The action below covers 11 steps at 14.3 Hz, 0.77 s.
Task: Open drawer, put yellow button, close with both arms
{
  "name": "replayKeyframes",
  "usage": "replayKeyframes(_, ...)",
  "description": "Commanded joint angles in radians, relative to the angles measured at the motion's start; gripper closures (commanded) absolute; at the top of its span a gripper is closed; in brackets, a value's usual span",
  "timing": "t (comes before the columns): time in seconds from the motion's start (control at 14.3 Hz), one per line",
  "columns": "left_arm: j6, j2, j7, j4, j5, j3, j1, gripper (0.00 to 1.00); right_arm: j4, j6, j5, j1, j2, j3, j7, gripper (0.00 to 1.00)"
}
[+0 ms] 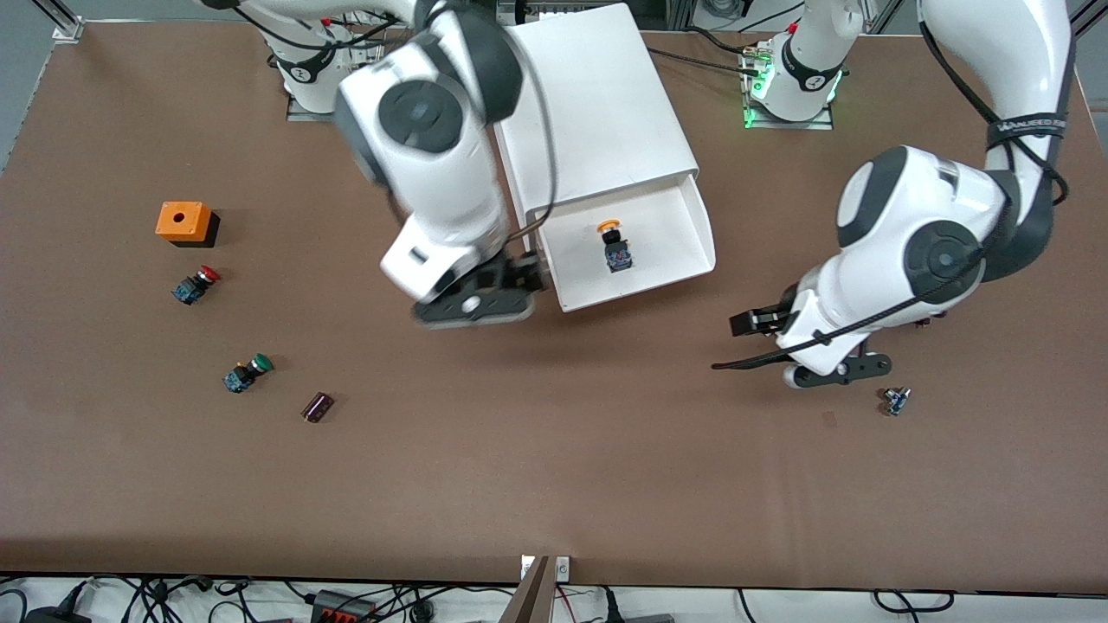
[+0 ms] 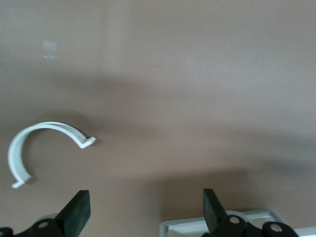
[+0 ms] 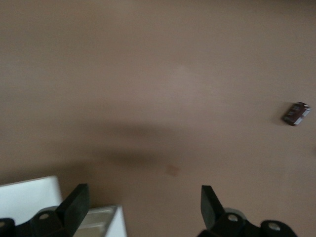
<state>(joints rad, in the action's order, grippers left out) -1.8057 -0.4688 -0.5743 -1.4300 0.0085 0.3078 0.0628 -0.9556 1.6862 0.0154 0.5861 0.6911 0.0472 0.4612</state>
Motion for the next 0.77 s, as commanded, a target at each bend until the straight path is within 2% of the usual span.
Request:
replayKeyframes(0.0, -0.072, -0.027, -0.114, 0.006, 0.025, 0.005, 0.061, 0.0, -0.182, -0.011, 0.011, -0.142, -0.102, -0.01, -0.132, 0.0)
replayKeyframes(0.14, -0.116, -0.051, -0.156, 0.006, 0.027, 0.005, 0.098, 0.0, -0.238, -0.011, 0.009, -0.259, -0.146, -0.01, -0.235, 0.0)
replayKeyframes(0.28, -0.159, -0.065, -0.209, -0.001, 0.028, 0.004, 0.127, 0.0, -0.236, -0.022, 0.005, -0.343, -0.174, -0.01, -0.288, 0.0)
replayKeyframes(0.7, -0.182, -0.083, -0.269, -0.044, 0.03, 0.004, 0.195, 0.0, -0.233, -0.062, 0.0, -0.509, -0.232, -0.007, -0.423, 0.0)
